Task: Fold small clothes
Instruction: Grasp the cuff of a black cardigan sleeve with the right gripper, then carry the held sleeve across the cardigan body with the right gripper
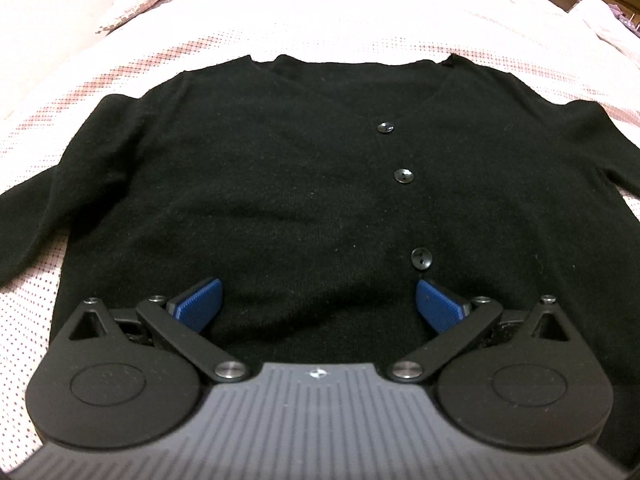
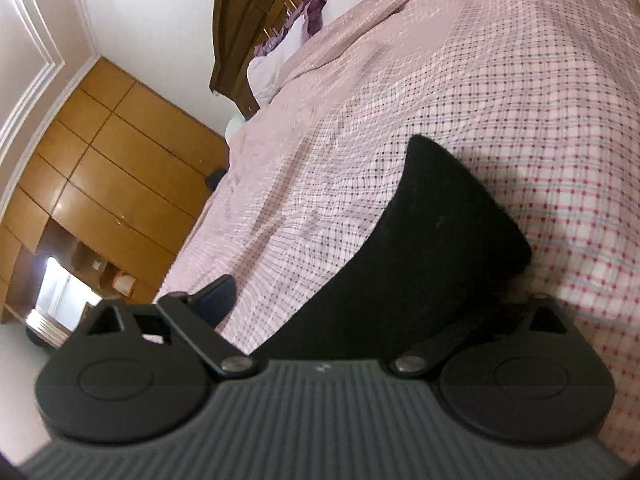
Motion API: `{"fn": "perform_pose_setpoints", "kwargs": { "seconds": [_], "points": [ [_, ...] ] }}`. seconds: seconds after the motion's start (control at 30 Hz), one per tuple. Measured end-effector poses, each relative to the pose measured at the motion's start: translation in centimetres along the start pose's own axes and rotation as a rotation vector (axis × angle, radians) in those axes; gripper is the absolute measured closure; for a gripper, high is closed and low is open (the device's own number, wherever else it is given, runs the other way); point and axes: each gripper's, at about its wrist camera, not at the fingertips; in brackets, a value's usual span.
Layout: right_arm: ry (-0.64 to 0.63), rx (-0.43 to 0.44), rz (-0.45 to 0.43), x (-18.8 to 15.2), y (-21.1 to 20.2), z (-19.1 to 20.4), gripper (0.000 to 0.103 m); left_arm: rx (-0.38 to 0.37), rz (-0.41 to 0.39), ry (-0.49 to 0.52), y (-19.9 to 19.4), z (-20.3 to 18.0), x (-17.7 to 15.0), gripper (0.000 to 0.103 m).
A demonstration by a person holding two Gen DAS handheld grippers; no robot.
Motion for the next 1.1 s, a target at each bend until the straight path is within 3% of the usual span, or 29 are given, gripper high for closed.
{"fn": "perform_pose_setpoints", "kwargs": {
  "seconds": [0.07,0.13,0.2,0.23,0.5,0.7,1.0,1.1],
  "points": [
    [-0.022,-0.011,0.016,0.3,0.5,0.3,0.030,0.010,-0.010,0.003,-0.1,-0.2,-0.2,0.000],
    [-0.010,-0.020,0.047,0.6,0.9,0.4,0.062,0.012,-0.019,0.005,-0.2,-0.3,-0.3,0.000],
    [-0.001,0.011,0.063,0.7,0.9,0.6,0.083,0.008,-0.009,0.002,-0.1,-0.2,-0.1,0.000],
    [-0.011,0.024,0.062,0.7,0.8,0.9,0.086,0.005,0.000,0.003,-0.1,-0.1,0.1,0.000],
    [-0.182,0.086,0.057,0.4,-0.6,6.9,0.093,-0.028,0.025,0.021,-0.8,0.7,0.8,0.000],
    [-0.245,0.107,0.073,0.0,-1.0,11.0,0.093,0.001,-0.006,0.036,-2.7,1.9,1.1,0.000],
    [-0.335,0.259,0.143,-4.0,-2.0,18.4,0.093,0.038,0.018,-0.007,-3.8,4.7,1.6,0.000],
    [-0.344,0.320,0.167,-5.3,-2.4,20.6,0.093,0.088,0.001,0.009,-4.0,5.4,1.4,0.000]
  ]
}}
Point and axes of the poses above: each gripper's, at about its wrist camera, not at the fingertips, and y roughly the way its jaws point, z to its left, x to its top, and after that the axes turned 5 degrees about x, right-handed
